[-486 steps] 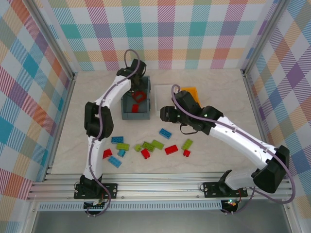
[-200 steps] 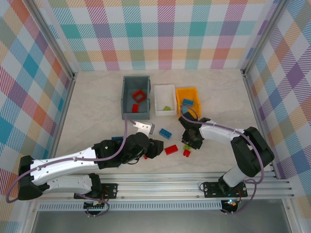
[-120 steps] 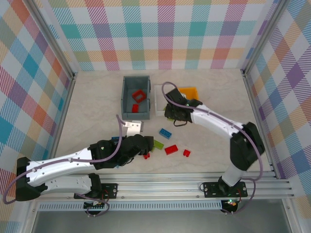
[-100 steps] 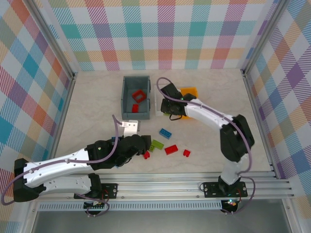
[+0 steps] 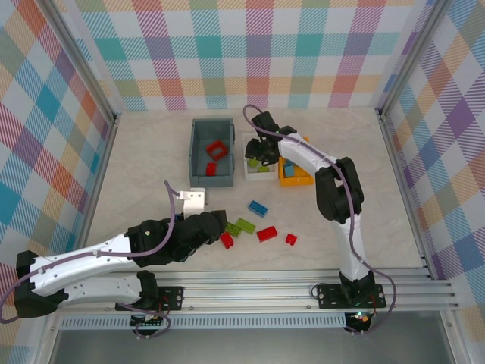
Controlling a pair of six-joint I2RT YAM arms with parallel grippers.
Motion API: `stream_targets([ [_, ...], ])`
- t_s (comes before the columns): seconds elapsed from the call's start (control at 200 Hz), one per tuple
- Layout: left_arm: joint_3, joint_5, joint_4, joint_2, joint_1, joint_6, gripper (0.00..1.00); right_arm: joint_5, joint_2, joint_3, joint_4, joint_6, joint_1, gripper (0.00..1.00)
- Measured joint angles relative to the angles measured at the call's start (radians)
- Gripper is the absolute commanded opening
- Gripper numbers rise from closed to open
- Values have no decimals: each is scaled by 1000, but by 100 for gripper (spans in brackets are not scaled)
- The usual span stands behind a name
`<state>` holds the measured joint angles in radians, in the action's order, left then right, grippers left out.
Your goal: Sort the legos into containers by color
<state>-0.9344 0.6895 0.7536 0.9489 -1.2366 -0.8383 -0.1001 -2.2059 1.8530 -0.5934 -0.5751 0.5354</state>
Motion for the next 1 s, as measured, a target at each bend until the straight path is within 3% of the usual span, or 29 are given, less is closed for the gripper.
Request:
stream_targets([
  [0.1, -25, 18, 77, 1, 5, -56, 58, 10, 44, -43, 0, 9, 4, 61],
  [0.18, -45, -1, 146, 0, 67, -111, 59, 10, 113, -86, 5, 21, 13, 62],
  [0.335, 3, -136, 240, -43, 373, -197, 59, 1, 369, -261, 101, 89, 87, 67],
  [0.515, 160, -386, 244, -104, 760, -251, 66, 63, 693, -558, 344, 235, 320, 72],
  [0.64, 243, -527, 208, -69, 931, -311, 72, 115, 765, -711, 425, 313, 470, 72],
  [0.79, 319, -613, 166, -68, 1032, -413, 74, 116, 761, -790, 433, 344, 591, 72],
  [1.0, 426, -651, 85, -67, 1064, -565, 76, 101, 761, -797, 463, 329, 687, 71],
])
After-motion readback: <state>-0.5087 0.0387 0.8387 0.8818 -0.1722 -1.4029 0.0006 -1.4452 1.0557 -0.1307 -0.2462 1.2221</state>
